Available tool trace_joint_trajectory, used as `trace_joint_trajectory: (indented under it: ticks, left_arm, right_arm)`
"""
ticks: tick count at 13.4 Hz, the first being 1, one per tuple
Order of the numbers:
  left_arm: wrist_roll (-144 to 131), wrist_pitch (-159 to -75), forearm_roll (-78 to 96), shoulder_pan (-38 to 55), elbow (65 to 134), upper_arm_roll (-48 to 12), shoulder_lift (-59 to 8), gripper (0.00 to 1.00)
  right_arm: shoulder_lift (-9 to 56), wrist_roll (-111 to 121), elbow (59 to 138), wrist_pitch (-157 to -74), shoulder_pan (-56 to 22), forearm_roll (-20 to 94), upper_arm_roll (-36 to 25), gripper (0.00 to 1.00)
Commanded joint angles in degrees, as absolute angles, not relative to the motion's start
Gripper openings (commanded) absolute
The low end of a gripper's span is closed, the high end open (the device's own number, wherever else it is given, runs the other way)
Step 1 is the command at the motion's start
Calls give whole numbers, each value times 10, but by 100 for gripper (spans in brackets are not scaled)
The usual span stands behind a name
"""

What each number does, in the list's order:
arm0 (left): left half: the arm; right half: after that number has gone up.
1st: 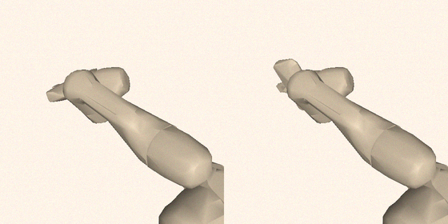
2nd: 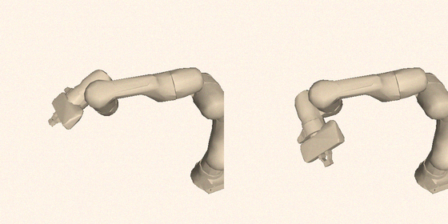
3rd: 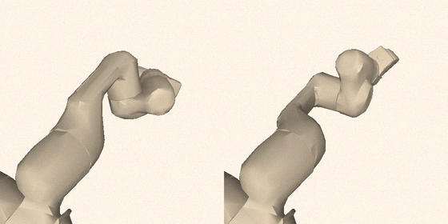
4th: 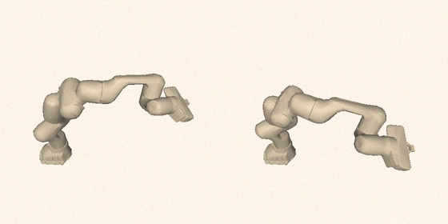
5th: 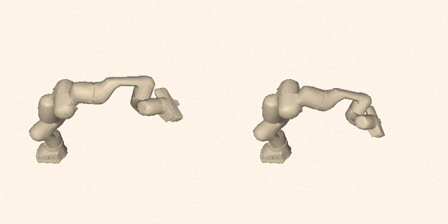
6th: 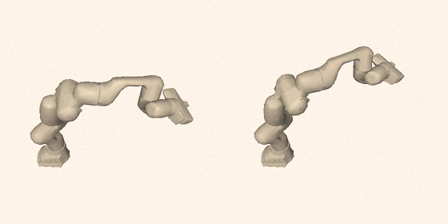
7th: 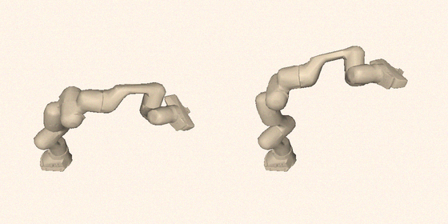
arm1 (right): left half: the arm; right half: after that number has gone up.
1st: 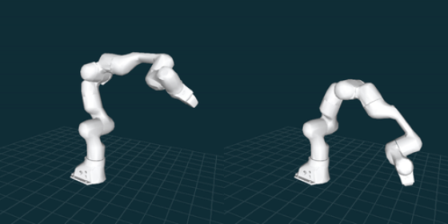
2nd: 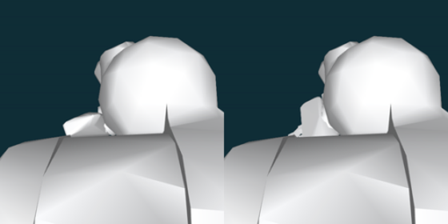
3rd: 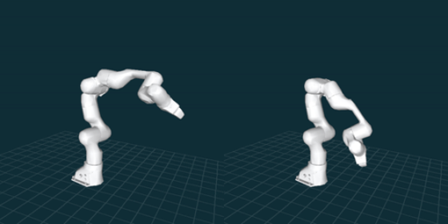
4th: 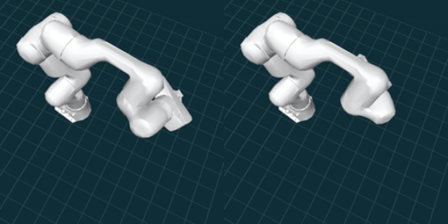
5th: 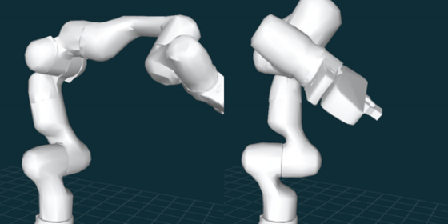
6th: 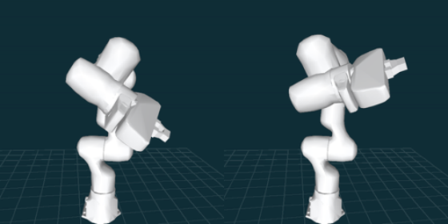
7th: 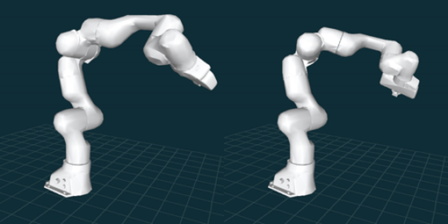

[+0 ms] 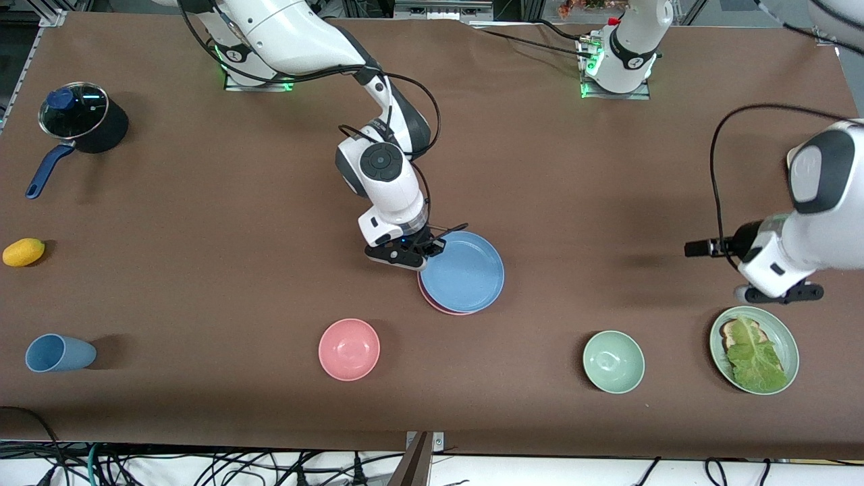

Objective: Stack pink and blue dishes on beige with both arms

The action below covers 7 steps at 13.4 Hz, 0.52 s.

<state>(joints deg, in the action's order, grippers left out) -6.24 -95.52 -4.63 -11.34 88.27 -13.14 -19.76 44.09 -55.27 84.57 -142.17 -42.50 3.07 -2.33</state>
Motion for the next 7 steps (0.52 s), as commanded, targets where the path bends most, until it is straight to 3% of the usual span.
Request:
trace_joint_trajectory:
  ticks: [1, 4, 5, 7]
  left_arm:
    - [-54, -962, -26, -66, 961, -85, -80, 100]
    - [-55, -923, 25, -62, 957, -55, -29, 100]
    - [-54, -919, 25, -58, 957, -51, -19, 100]
    - [-55, -919, 21, -43, 955, -47, 6, 100]
  right_arm:
    - [451, -555, 826, -1423, -425, 21, -23, 5]
    - [447, -549, 828, -1420, -424, 20, -23, 21]
    - [447, -548, 828, -1418, -423, 20, -23, 35]
    - [443, -546, 826, -1392, -420, 19, -24, 43]
